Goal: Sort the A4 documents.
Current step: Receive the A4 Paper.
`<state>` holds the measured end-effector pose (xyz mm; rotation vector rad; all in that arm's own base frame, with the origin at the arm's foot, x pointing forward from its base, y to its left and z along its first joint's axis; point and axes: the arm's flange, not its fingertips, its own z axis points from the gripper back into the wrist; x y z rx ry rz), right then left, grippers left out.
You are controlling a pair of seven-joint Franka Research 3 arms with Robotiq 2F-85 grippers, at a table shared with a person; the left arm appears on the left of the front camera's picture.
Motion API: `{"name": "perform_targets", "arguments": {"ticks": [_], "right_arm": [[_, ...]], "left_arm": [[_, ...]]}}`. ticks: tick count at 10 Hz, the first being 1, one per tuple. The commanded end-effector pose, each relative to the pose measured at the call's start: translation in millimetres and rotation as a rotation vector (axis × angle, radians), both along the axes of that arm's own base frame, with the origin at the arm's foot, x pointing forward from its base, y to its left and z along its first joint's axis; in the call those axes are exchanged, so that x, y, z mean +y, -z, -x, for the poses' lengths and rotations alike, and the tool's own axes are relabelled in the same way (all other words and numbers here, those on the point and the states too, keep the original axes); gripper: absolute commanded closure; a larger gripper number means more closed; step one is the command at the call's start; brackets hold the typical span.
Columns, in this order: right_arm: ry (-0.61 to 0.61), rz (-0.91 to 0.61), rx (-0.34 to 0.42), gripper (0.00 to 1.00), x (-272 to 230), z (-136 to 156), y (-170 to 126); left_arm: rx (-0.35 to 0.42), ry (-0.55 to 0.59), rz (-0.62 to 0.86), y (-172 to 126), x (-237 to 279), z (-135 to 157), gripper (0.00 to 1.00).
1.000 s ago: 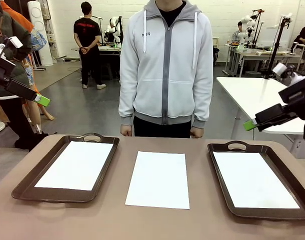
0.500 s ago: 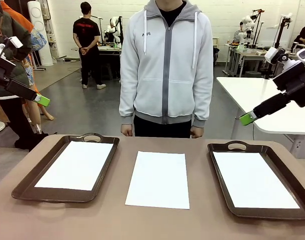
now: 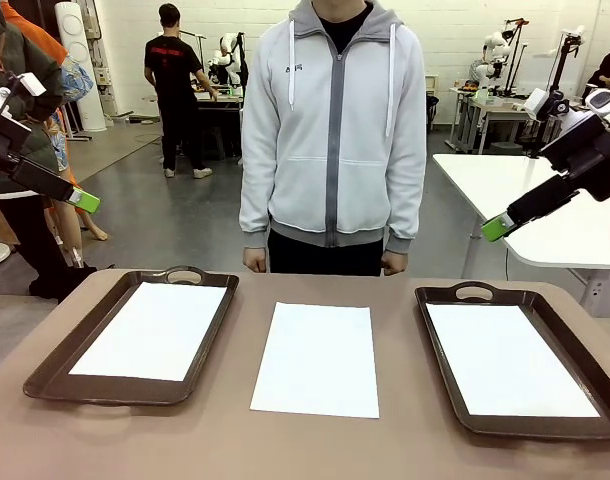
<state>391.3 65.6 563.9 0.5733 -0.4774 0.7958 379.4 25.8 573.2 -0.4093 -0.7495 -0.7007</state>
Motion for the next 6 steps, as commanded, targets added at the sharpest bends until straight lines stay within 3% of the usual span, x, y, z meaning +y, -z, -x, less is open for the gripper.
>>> {"name": "perform_targets", "arguments": {"ticks": [1,6], "right_arm": [[0.013,0.032,0.034,0.0,-13,-13,2],[0.1,0.037,0.057,0.0,-38,-24,12]], "left_arm": [[-0.005,0.007,-0.013,2,0,0,0.0],[-0.005,0.007,-0.013,2,0,0,0.0]]}}
